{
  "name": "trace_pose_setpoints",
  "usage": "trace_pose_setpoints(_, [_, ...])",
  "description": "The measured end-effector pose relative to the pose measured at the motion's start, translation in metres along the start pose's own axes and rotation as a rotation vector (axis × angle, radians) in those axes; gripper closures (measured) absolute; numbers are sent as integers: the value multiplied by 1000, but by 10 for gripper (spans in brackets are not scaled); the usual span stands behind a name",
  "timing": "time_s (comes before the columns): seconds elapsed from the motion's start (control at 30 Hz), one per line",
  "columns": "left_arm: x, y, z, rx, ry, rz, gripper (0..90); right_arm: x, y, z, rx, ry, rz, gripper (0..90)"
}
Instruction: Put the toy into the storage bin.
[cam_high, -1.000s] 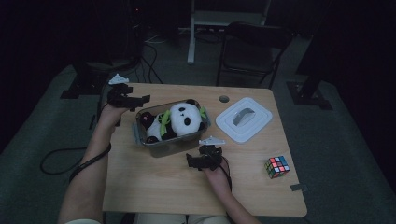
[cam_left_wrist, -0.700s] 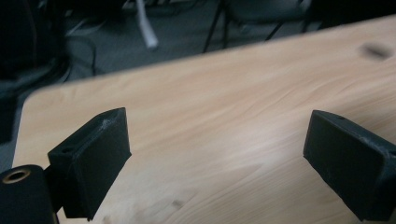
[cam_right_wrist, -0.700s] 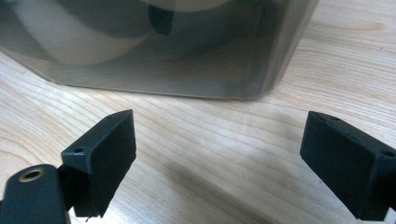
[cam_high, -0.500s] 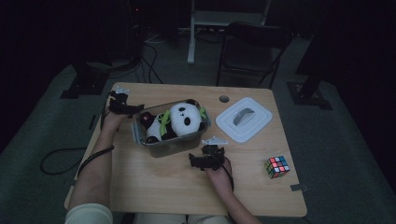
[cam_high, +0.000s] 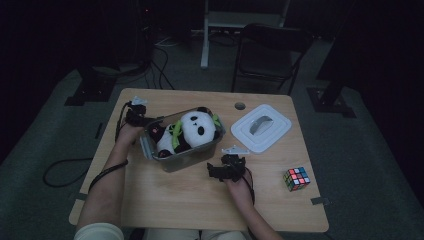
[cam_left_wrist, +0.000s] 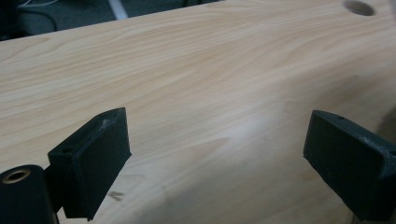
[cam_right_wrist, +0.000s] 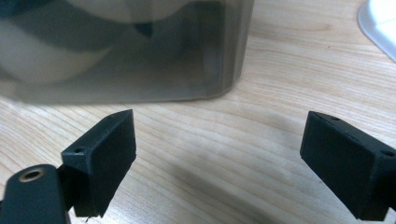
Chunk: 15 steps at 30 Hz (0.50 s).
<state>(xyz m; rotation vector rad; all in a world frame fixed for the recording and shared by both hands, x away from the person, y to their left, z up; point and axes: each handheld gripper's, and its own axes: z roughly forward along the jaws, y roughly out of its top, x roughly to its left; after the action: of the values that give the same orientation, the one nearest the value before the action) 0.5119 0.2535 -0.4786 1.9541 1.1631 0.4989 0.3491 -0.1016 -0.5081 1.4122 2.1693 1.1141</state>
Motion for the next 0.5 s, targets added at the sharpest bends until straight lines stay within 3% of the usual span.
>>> trace_pose_setpoints(0.3, [-24,-21,-17,-27,-58,19,81,-2,0,-8,-13,-14,-1,103])
trace_pose_setpoints(0.5, [-44,-33,-28,-27,-90,66,81,-4,0,-12,-14,-30,-10,103])
